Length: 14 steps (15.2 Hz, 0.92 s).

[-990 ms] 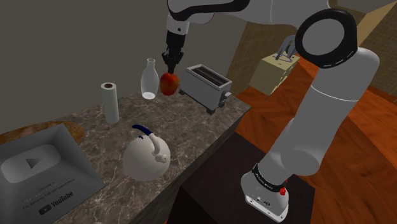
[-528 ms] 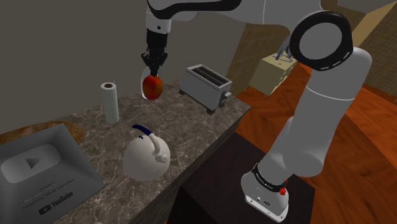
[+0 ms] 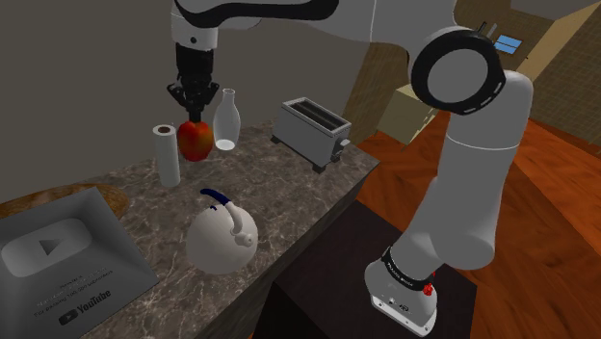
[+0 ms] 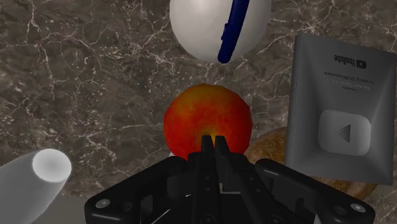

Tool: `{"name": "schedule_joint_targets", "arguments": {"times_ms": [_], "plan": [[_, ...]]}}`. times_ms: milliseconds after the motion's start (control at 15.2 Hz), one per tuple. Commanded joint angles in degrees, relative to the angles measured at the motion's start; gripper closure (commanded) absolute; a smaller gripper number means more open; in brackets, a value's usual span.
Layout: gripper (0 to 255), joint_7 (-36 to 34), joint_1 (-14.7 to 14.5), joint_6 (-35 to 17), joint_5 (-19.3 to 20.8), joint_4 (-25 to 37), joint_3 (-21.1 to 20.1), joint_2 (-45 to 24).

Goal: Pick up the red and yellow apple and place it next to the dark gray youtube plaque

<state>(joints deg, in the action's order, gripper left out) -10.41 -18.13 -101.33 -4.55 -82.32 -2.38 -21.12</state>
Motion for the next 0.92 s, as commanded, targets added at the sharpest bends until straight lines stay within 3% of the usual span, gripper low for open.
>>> {"name": "schedule_joint_targets", "arguments": {"times_ms": [0,528,858], "plan": [[255,-2.4,-1.6,0.7,0.3,2.7,-0.7,-1.8],[255,-10.5,-8.0,7.6,1.8,23.7,-2.5,-15.2],[255,-10.2,-7.9,3.3,1.7,18.7,-2.5,-14.5]]}}
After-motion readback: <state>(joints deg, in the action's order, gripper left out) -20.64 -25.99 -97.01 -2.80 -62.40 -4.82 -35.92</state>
